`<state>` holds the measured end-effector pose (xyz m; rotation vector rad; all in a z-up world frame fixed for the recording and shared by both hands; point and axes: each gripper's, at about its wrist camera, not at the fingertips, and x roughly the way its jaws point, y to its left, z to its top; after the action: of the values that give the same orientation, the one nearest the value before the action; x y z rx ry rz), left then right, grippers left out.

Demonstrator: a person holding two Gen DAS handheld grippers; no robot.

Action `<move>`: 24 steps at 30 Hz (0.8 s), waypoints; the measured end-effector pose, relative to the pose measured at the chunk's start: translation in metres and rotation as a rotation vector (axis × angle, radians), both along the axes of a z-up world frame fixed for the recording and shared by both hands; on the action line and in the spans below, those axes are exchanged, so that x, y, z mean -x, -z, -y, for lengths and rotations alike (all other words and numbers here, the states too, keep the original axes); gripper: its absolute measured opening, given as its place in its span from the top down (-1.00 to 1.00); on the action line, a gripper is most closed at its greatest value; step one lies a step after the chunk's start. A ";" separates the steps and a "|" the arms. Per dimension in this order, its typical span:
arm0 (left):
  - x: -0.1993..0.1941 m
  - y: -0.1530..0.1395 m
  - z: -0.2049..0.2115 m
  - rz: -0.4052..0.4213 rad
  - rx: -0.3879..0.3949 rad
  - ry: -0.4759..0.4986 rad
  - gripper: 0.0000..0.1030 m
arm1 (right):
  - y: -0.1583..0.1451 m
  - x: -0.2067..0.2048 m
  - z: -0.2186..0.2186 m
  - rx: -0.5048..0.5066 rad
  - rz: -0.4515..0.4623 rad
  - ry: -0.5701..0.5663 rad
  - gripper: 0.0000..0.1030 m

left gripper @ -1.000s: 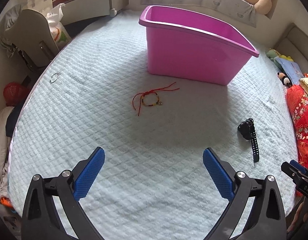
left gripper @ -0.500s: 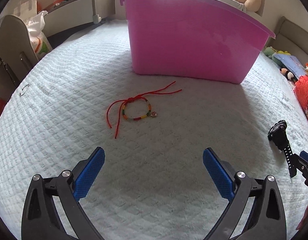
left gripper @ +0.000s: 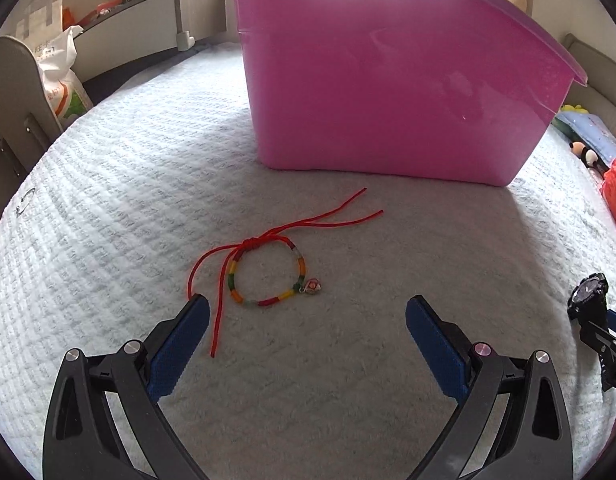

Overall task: Organize jewelry
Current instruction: 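Close the left tool on the red string bracelet while the right tool grasps the black watch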

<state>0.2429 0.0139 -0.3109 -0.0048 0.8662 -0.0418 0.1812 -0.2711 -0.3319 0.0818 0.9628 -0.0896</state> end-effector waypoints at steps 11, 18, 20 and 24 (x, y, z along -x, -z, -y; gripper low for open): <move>-0.028 0.010 -0.012 -0.012 0.024 -0.030 -0.88 | 0.015 -0.015 0.002 -0.015 -0.011 0.027 -0.49; -0.052 0.021 -0.009 -0.068 0.006 -0.015 -0.88 | 0.019 -0.020 0.000 -0.007 0.003 0.039 -0.51; -0.055 0.021 -0.008 -0.070 0.003 -0.012 -0.88 | 0.020 -0.021 -0.001 0.002 0.009 0.042 -0.51; -0.061 0.022 -0.003 -0.074 -0.020 -0.017 -0.89 | 0.021 -0.023 -0.003 0.015 0.017 0.047 -0.51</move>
<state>0.3042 0.0171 -0.3327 0.0048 0.9402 -0.0171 0.2042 -0.2685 -0.3524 0.0910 0.9431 -0.1391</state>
